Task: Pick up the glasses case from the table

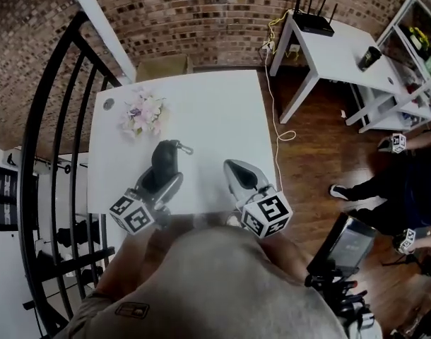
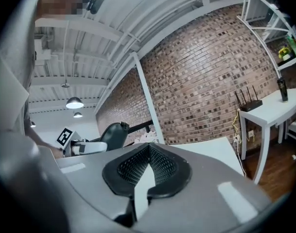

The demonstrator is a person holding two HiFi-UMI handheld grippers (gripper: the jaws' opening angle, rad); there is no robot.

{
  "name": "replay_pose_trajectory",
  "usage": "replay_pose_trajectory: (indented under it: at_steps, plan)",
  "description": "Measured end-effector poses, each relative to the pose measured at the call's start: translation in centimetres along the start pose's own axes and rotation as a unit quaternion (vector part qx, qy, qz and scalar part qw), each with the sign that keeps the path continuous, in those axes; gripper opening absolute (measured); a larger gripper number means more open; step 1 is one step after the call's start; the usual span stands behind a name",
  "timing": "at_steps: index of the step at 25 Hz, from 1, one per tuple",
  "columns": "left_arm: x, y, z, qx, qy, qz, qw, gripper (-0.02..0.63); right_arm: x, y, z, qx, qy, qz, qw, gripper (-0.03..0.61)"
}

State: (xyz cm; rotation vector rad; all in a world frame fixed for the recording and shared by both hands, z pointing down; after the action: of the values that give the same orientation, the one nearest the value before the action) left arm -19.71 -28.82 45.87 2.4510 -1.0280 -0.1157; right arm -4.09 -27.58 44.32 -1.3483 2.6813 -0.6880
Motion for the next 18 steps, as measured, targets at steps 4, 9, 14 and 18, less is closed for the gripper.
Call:
replay_pose_trajectory:
  at_steps: [4, 9, 14, 18]
  plan:
    - [-1.7, -0.1, -0.5, -0.022, -0.018, 0.016, 0.9995, 0.344, 0.3, 0.9, -0.4, 0.001, 0.009, 0.014, 1.0, 0.013]
    - [-2.1, -0.7, -0.7, -0.025, -0.025, 0.007, 0.9994, 0.344, 0.3, 1.3, -0.2, -0.004, 0.01, 0.019, 1.0, 0.012]
    - [-2.1, -0.6, -0.7, -0.035, -0.028, 0.002, 0.999, 0.344, 0.2, 1.4, -0.9, -0.008, 0.012, 0.009, 1.0, 0.012]
    - [-2.1, -0.7, -0.7, -0.036, -0.026, 0.0, 0.999, 0.344, 0.0, 1.4, -1.4, -0.005, 0.012, -0.001, 1.0, 0.012]
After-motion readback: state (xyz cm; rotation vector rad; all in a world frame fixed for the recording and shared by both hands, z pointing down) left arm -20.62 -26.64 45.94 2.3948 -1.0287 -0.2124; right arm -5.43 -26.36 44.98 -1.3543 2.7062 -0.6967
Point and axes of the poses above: the fingertips, and each gripper's own axes: x forward along the fingers, y to its left, z out of its top, the point moved 1 cm from there along -x, backward along the fingers, and after that the axes turned 6 degrees about x, right-handed, at the moved point
